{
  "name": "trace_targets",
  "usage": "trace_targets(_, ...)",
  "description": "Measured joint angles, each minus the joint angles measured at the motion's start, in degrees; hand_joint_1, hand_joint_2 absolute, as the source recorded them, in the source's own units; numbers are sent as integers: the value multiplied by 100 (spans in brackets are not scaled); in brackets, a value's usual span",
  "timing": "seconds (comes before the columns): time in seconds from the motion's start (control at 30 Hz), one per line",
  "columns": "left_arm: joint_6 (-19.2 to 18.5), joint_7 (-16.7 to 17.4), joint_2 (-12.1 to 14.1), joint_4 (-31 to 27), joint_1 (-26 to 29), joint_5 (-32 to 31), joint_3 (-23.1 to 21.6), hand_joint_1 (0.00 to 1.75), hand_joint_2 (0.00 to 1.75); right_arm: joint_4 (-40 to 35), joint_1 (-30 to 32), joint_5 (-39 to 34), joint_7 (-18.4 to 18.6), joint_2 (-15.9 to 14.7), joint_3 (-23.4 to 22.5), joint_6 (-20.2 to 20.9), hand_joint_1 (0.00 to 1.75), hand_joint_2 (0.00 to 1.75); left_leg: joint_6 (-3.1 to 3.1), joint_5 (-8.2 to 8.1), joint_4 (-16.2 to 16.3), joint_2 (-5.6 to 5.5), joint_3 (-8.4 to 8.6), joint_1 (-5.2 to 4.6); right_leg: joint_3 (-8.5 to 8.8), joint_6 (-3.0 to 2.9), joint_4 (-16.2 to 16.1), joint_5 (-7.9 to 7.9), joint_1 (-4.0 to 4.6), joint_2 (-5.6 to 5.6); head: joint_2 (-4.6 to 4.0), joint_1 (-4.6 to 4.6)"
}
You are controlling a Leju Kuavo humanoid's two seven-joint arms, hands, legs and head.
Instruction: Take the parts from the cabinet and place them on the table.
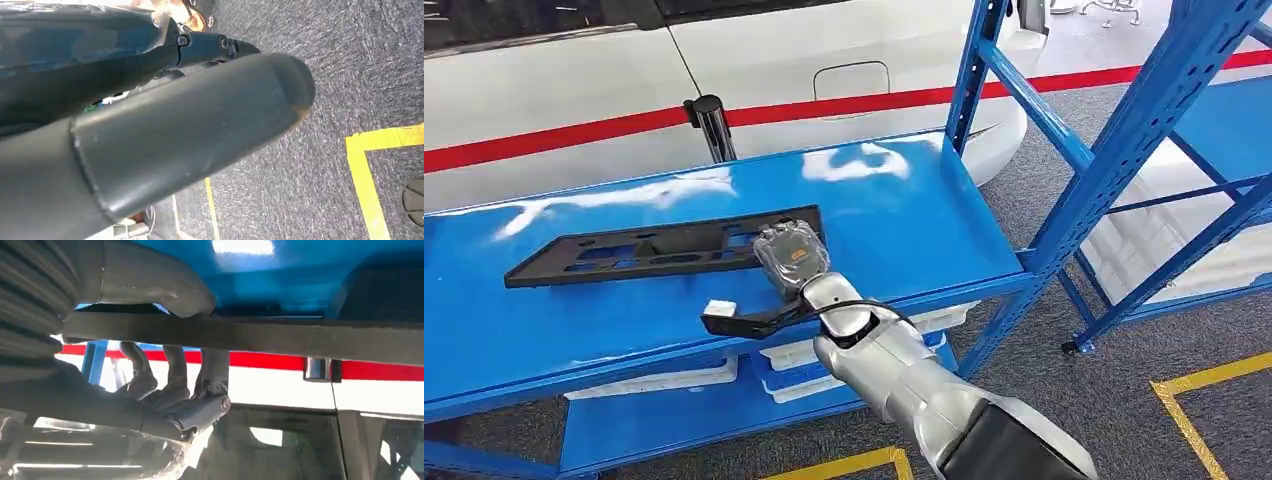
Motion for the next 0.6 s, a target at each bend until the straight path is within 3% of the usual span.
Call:
trace_targets(0.03, 20, -35, 0, 0, 0, 0, 0, 0, 0, 0, 13, 42, 0, 0, -22, -20, 175, 175, 0, 0, 0, 0, 1, 0, 1, 0, 0, 0, 0, 0, 0, 2)
trace_targets(0.1, 99, -489, 0, -2, 12, 44, 7, 0, 0, -15, 66, 231, 0, 0, -103, -147, 175, 175, 0, 0, 0, 0, 2, 0, 2, 0, 0, 0, 0, 0, 0, 0)
trace_targets(0.17, 171, -1517, -9, -4, 24, 325, 111, 0, 0, -124, 173, 389, -85, -9, -225, -359, 175, 175, 0, 0, 0, 0, 1, 0, 1, 0, 0, 0, 0, 0, 0, 2)
trace_targets(0.23, 151, -2110, -28, -7, 12, 623, 320, 0, 0, -316, 295, 444, -216, -11, -389, -444, 175, 175, 0, -1, 0, 1, 0, 0, 1, 0, 0, 0, 0, 1, 0, 2)
trace_targets(0.33, 125, -2449, -59, -11, 4, 699, 527, 0, 0, -553, 432, 499, -332, -20, -575, -523, 175, 175, 1, -1, 0, 4, 1, 0, -1, 0, 0, 0, 0, 2, 0, 0)
trace_targets(0.4, 85, -2851, -79, -11, 24, 750, 632, 0, 0, -973, 634, 506, -494, -66, -738, -604, 175, 175, 0, 0, 1, 0, -4, 0, -6, 0, 0, 0, 0, 0, 0, 2)
trace_targets(0.5, -39, -3333, -96, -13, 19, 833, 837, 0, 0, -2087, 1042, 518, -693, -164, -1038, -562, 175, 175, 0, -1, 1, 1, -13, 0, -17, 0, 0, 0, 0, 0, 0, 0)
trace_targets(0.6, -164, -3580, -96, -13, 18, 839, 977, 0, 0, -3216, 1375, 597, -787, -302, -1262, -317, 175, 175, 0, -1, 1, 1, -19, 0, -22, 0, 0, 0, 0, 1, 0, -2)
